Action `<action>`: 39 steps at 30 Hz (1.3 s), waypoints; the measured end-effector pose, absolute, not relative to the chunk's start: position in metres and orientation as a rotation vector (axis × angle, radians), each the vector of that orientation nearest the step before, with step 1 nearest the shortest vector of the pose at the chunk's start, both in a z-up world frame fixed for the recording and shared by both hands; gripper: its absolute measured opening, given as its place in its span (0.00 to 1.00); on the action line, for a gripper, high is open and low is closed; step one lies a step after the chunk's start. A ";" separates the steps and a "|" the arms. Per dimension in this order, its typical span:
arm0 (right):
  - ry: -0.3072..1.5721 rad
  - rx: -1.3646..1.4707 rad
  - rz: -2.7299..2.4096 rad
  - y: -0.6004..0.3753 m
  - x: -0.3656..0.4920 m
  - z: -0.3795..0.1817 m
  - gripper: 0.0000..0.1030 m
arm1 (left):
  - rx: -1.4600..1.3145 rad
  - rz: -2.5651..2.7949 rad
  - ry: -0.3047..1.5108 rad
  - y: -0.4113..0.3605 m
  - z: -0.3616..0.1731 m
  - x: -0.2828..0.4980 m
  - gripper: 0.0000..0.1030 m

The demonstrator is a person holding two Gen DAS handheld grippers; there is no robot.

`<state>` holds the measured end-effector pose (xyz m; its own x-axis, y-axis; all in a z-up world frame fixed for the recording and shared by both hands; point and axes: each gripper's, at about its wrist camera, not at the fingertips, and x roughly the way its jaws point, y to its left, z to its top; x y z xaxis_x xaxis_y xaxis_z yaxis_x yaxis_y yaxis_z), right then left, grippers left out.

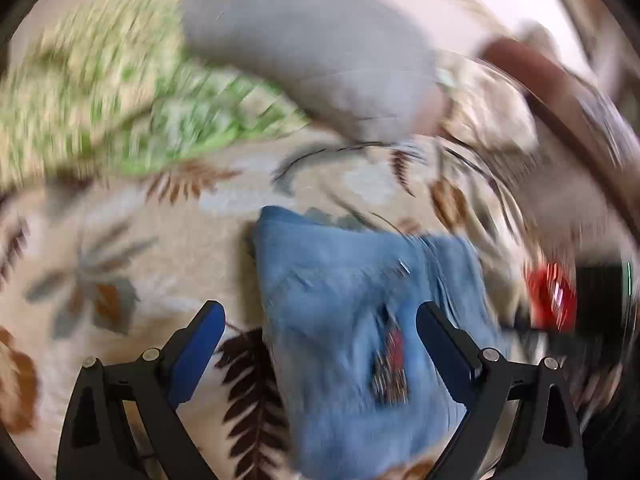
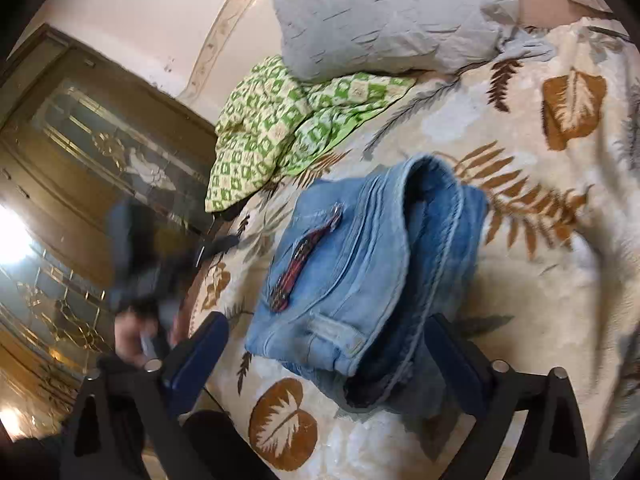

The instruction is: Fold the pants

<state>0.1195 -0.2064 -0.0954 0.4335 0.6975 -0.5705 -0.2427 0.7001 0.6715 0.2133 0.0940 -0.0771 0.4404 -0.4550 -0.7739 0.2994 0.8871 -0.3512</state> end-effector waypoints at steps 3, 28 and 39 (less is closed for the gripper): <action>0.966 0.555 0.632 -0.195 0.125 -0.104 0.75 | -0.278 -0.425 1.117 0.092 -0.099 0.249 0.94; 0.974 0.506 0.586 -0.209 0.125 -0.133 0.66 | -0.177 -0.377 1.191 0.062 -0.154 0.273 1.00; 0.922 0.389 0.504 -0.190 0.110 -0.084 1.00 | -0.323 -0.374 1.086 0.101 -0.114 0.216 1.00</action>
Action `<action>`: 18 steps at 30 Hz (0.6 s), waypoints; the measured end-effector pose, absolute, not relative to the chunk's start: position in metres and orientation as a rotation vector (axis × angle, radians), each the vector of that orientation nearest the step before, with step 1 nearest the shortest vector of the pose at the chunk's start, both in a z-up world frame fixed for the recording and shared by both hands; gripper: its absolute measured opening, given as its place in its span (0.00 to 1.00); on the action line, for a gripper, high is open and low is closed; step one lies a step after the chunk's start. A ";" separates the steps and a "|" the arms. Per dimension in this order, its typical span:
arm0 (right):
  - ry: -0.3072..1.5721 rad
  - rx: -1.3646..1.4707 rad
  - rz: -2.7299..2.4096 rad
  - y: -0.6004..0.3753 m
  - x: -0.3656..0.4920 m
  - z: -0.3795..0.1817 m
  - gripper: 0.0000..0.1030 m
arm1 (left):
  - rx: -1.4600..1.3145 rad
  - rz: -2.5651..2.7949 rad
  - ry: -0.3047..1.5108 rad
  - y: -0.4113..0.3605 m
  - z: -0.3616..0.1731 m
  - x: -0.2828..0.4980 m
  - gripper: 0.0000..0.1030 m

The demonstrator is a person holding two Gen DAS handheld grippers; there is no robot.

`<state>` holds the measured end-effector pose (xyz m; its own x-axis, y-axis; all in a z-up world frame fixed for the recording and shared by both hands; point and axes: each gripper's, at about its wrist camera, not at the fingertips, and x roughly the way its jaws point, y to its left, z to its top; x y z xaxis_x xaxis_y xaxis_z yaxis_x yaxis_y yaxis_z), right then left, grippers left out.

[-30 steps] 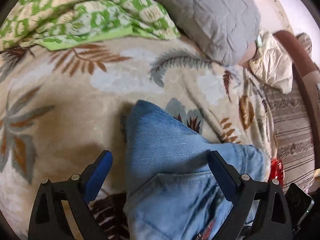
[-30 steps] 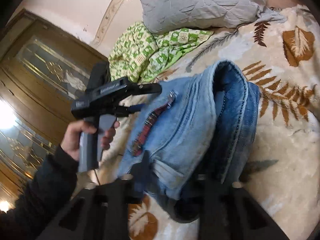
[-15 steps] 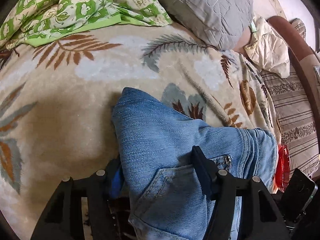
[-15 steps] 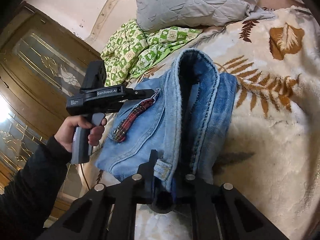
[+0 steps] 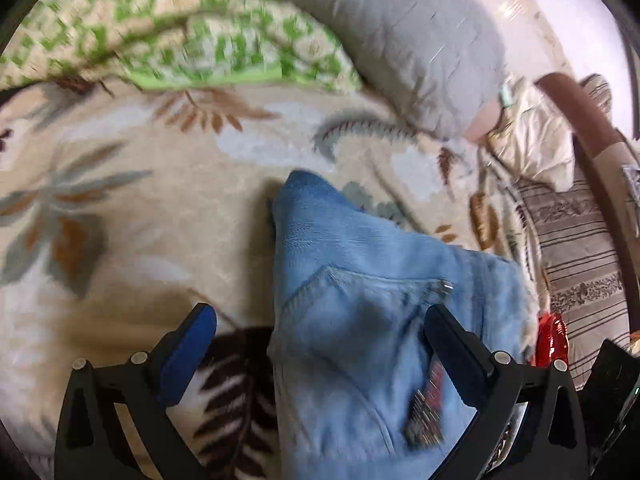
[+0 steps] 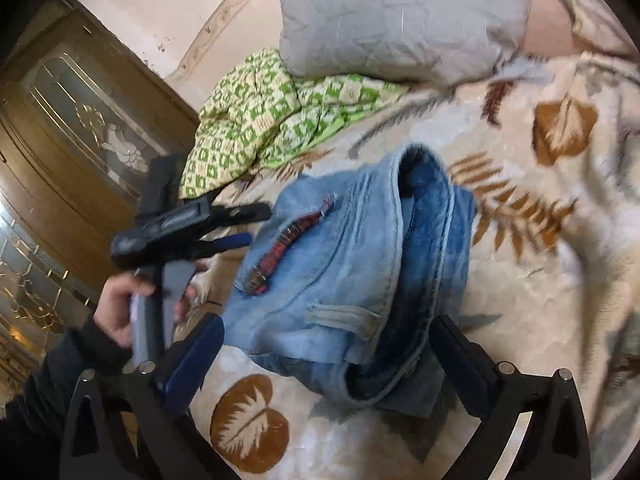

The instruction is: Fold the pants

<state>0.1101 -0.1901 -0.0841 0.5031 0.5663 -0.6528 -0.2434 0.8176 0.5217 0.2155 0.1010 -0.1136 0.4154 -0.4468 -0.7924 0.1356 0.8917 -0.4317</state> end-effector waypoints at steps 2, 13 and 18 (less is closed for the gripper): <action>0.874 0.337 0.441 -0.189 0.102 -0.065 1.00 | -0.305 -0.357 1.019 0.105 -0.093 0.193 1.00; 0.602 0.060 0.063 -0.160 0.039 0.057 1.00 | -0.033 -0.208 0.627 0.085 0.021 0.071 1.00; 0.538 0.006 -0.023 -0.159 0.004 0.080 1.00 | 0.015 -0.142 0.502 0.074 0.044 0.017 1.00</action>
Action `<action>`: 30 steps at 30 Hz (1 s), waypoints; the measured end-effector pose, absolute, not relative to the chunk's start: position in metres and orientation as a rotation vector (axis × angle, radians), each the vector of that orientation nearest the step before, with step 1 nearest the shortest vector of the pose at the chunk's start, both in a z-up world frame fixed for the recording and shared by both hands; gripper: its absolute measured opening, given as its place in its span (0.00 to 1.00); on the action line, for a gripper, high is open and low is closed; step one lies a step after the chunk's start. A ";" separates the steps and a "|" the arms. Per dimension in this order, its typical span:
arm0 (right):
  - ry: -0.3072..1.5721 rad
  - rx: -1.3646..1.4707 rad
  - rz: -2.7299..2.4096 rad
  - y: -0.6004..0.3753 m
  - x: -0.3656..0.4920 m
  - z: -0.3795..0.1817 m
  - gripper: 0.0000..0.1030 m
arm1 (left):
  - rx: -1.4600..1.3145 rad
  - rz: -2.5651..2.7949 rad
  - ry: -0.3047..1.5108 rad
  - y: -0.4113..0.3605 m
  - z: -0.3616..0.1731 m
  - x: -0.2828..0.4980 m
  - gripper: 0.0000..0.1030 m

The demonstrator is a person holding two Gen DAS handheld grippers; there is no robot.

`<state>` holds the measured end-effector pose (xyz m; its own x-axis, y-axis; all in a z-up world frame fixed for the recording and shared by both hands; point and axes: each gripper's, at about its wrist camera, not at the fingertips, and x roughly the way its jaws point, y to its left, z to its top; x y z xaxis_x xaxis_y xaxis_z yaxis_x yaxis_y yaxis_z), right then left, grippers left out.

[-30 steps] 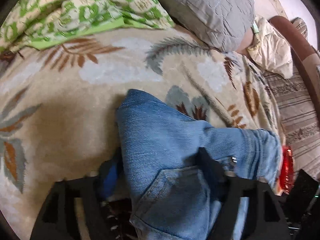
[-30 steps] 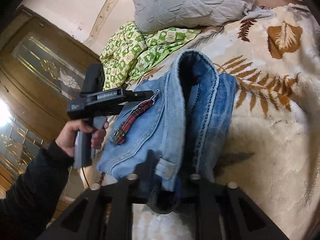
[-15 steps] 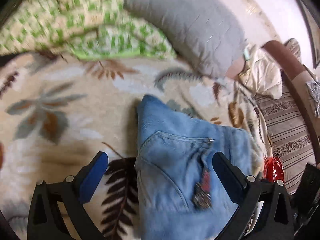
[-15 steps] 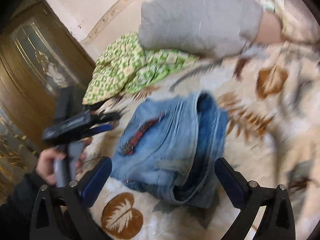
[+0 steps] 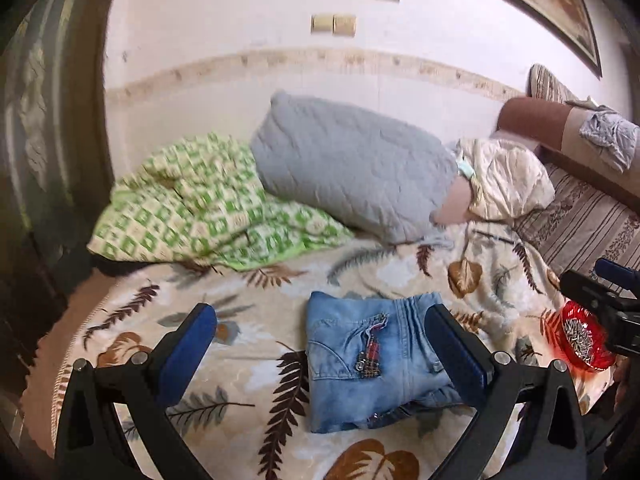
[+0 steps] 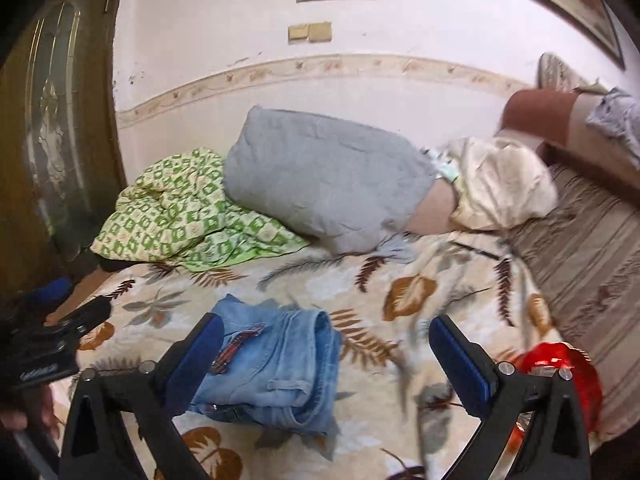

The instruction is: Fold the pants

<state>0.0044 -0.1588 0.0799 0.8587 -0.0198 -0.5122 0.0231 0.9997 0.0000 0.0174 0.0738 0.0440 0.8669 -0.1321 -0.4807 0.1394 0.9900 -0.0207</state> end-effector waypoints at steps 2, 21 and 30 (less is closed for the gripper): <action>0.533 -0.002 -0.043 -0.158 -0.010 0.079 1.00 | 0.002 -0.126 0.492 0.071 0.042 0.002 1.00; 0.643 0.013 -0.087 -0.155 -0.061 0.025 1.00 | -0.021 -0.125 0.645 0.050 -0.005 -0.052 1.00; 0.649 0.017 -0.084 -0.155 -0.061 0.025 1.00 | -0.045 -0.106 0.656 0.056 -0.005 -0.049 1.00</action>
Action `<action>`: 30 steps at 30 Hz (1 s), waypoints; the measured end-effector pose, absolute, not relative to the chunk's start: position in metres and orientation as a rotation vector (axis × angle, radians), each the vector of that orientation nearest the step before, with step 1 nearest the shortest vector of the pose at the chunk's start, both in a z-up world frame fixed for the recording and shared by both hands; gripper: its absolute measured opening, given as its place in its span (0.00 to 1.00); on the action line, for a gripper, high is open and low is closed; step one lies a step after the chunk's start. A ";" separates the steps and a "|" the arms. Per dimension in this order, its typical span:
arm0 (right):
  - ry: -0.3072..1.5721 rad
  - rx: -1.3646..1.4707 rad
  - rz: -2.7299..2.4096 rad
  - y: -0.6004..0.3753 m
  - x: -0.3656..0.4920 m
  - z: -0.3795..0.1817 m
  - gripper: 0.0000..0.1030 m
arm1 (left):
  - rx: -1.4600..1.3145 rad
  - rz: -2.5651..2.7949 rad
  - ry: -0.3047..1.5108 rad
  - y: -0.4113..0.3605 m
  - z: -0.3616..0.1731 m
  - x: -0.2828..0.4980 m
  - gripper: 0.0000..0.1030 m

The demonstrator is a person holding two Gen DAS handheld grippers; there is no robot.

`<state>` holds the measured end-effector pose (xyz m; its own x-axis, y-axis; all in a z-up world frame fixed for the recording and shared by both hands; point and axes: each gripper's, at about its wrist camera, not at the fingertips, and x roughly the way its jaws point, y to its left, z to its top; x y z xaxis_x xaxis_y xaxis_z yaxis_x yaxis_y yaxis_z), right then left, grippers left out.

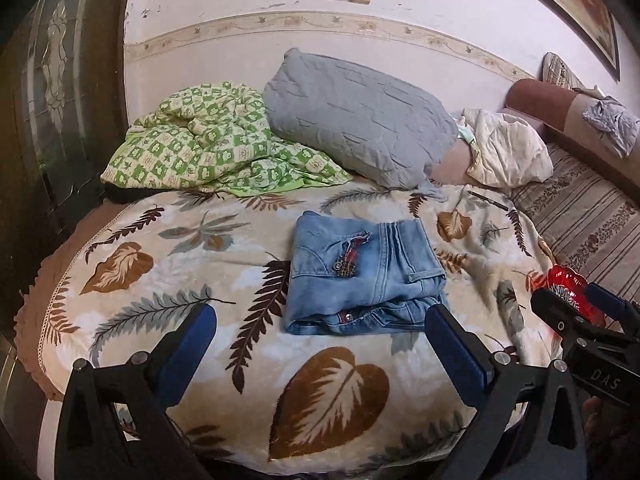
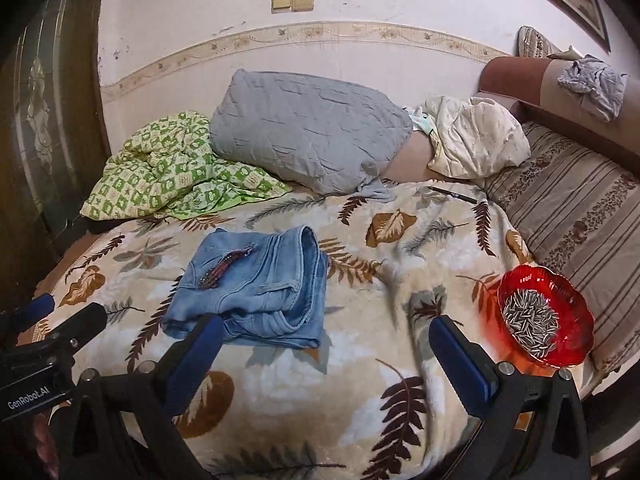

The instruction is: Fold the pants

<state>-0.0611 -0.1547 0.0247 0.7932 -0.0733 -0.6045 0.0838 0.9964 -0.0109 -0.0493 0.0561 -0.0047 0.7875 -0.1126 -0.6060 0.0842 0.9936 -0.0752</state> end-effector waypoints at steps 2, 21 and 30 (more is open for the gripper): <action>0.649 0.018 -0.089 -0.155 -0.061 0.024 1.00 | -0.044 -0.110 0.660 0.056 -0.005 -0.049 1.00; 0.660 0.025 -0.116 -0.159 -0.062 0.019 1.00 | -0.051 -0.110 0.663 0.055 -0.008 -0.052 1.00; 0.663 0.021 -0.122 -0.160 -0.063 0.019 1.00 | -0.048 -0.116 0.663 0.054 -0.009 -0.052 1.00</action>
